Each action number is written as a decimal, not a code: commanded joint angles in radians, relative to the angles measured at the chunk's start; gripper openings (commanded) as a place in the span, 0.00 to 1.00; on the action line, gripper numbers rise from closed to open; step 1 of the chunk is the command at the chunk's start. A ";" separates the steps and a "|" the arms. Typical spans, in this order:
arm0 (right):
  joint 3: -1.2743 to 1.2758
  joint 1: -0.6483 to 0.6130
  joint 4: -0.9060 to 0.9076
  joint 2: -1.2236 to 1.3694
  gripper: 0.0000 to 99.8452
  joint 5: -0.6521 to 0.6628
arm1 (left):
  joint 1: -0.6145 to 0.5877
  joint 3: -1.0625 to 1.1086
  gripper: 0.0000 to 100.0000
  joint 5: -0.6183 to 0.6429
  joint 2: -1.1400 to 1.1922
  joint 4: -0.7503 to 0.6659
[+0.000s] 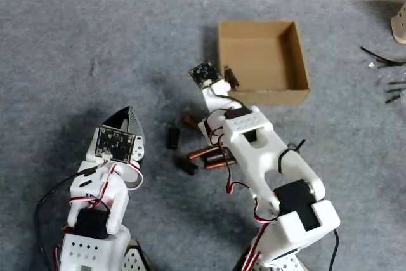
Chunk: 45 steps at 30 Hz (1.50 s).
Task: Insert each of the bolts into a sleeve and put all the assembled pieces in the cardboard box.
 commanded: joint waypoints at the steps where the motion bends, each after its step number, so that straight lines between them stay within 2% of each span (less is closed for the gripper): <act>1: 0.012 0.025 0.024 -0.096 0.00 -0.011 | 0.021 0.019 0.01 -0.002 -0.001 -0.011; 13: 0.440 0.084 -0.211 -0.613 0.00 -0.009 | 0.022 0.019 0.01 0.000 0.002 -0.011; 19: 0.585 0.088 -0.225 -0.791 0.00 -0.009 | 0.107 0.019 0.01 -0.003 0.005 -0.011; 27: 0.768 0.188 -0.225 -1.056 0.00 -0.011 | 0.191 -0.033 0.01 0.003 0.047 0.028; 33: 0.894 0.185 -0.222 -1.222 0.00 -0.011 | 0.255 -0.197 0.01 0.003 0.403 0.023; 38: 0.932 0.183 -0.226 -1.267 0.00 -0.012 | 0.375 -0.349 0.01 0.005 0.860 -0.126; 40: 0.934 0.183 -0.226 -1.267 0.00 -0.012 | 0.395 -0.420 0.04 0.023 1.023 -0.173; 45: 0.941 0.183 -0.266 -1.265 0.00 -0.012 | 0.404 -0.610 0.17 0.356 1.320 -0.187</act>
